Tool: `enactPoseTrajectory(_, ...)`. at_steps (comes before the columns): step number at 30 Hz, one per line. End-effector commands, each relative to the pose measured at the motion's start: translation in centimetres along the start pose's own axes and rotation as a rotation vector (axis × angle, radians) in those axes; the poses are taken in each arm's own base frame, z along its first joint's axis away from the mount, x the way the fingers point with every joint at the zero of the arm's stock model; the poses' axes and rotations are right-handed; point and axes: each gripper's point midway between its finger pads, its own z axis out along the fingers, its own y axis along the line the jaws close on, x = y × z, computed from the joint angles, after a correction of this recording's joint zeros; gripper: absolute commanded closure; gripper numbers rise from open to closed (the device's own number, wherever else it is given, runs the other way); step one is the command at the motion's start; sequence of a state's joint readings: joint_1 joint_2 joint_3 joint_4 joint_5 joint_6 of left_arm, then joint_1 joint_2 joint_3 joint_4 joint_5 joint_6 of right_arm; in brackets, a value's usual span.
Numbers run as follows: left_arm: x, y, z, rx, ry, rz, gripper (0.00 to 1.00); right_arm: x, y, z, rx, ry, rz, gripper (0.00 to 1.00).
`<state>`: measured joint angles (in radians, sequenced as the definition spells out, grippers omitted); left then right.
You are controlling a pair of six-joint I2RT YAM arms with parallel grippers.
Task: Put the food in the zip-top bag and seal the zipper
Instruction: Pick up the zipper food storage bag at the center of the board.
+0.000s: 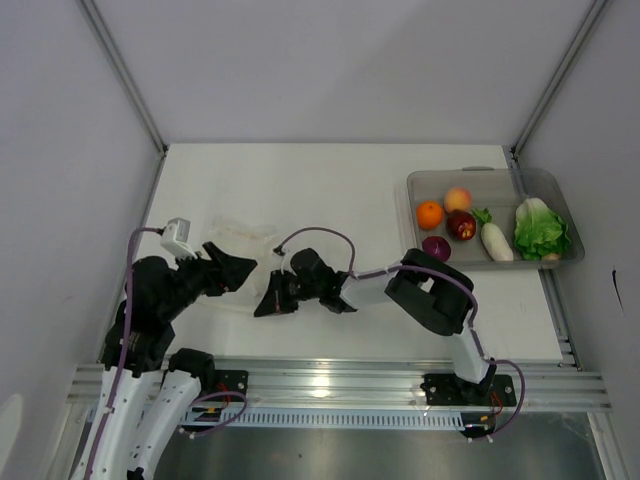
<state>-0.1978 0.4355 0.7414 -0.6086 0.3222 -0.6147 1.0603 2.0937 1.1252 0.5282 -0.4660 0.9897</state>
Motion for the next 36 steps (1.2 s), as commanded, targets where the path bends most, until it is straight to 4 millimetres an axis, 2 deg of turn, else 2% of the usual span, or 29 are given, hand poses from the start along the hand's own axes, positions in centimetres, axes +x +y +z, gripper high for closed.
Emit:
enactPoseTrajectory(1, -0.5, -0.2, -0.1, 0.011, 0.001, 0.067, 0.27, -3.4, 1.8, -3.4, -0.016, -0.076, -0.054, 1.00)
enactPoseTrajectory(4, -0.4, -0.6, 0.3, 0.043, 0.019, 0.117, 0.32, -3.6, 0.4, -5.8, 0.036, -0.064, -0.048, 1.00)
enactPoseTrajectory(5, -0.4, -0.7, 0.5, 0.052, 0.024, 0.128, 0.32, -4.8, 0.8, -7.3, 0.035, -0.091, -0.055, 1.00)
enactPoseTrajectory(7, -0.2, -1.1, 0.8, 0.071, 0.053, 0.162, 0.32, -4.7, -0.2, -9.1, 0.078, -0.070, -0.034, 1.00)
enactPoseTrajectory(8, 0.0, -1.0, 1.4, 0.060, 0.076, 0.164, 0.32, -5.3, 0.3, -10.2, 0.075, -0.081, -0.061, 1.00)
enactPoseTrajectory(9, 0.4, -1.5, 1.7, 0.081, 0.100, 0.187, 0.32, -5.7, -0.7, -11.5, 0.110, -0.078, -0.038, 1.00)
enactPoseTrajectory(11, 0.3, -1.1, 2.6, 0.033, 0.110, 0.232, 0.31, -6.3, -0.3, -13.2, 0.114, -0.081, -0.069, 1.00)
enactPoseTrajectory(12, 1.2, -2.0, 2.8, 0.053, 0.139, 0.274, 0.31, -7.1, -0.9, -14.2, 0.130, -0.095, -0.063, 1.00)
enactPoseTrajectory(14, 0.9, -2.5, 3.1, 0.030, 0.130, 0.332, 0.30, -6.7, -1.6, -15.7, 0.155, -0.067, -0.036, 1.00)
enactPoseTrajectory(15, 1.3, -2.3, 3.6, -0.003, 0.139, 0.388, 0.30, -7.3, -1.7, -17.0, 0.158, -0.083, -0.034, 1.00)
enactPoseTrajectory(16, 1.2, -2.3, 3.9, -0.021, 0.134, 0.416, 0.29, -6.7, -2.4, -17.7, 0.174, -0.066, -0.007, 1.00)
enactPoseTrajectory(19, 1.3, -2.2, 4.9, -0.086, 0.119, 0.539, 0.27, -6.7, -2.0, -20.1, 0.156, -0.076, -0.005, 1.00)
enactPoseTrajectory(23, 0.7, -1.7, 6.4, -0.199, 0.051, 0.681, 0.25, -5.5, -1.6, -22.0, 0.123, -0.066, 0.012, 1.00)
enactPoseTrajectory(24, 1.6, -1.1, 6.9, -0.216, 0.045, 0.722, 0.25, -5.1, -1.3, -22.3, 0.103, -0.056, 0.017, 1.00)
enactPoseTrajectory(25, 0.8, -2.5, 7.5, -0.165, -0.023, 0.716, 0.25, -5.2, -0.8, -22.9, 0.091, -0.068, 0.019, 1.00)
enactPoseTrajectory(26, 0.8, -2.8, 7.7, -0.135, -0.038, 0.765, 0.25, -5.0, -0.7, -23.2, 0.086, -0.068, 0.022, 1.00)
enactPoseTrajectory(27, 2.5, -1.7, 8.3, -0.114, -0.014, 0.799, 0.26, -4.5, -0.6, -23.6, 0.075, -0.053, 0.032, 1.00)
enactPoseTrajectory(28, 3.1, -2.6, 8.4, -0.042, -0.020, 0.816, 0.28, -4.3, -0.4, -23.8, 0.067, -0.048, 0.037, 1.00)
enactPoseTrajectory(30, 2.9, -3.6, 8.2, 0.048, -0.092, 0.848, 0.29, -4.0, -0.2, -24.8, 0.064, -0.056, 0.048, 1.00)
enactPoseTrajectory(34, 4.9, -3.1, 8.2, 0.112, -0.090, 0.855, 0.32, -3.8, 0.9, -26.6, 0.013, -0.067, 0.060, 1.00)
enactPoseTrajectory(36, 5.6, -3.9, 8.6, 0.139, -0.093, 0.872, 0.33, -3.9, 1.1, -27.3, 0.004, -0.081, 0.070, 1.00)
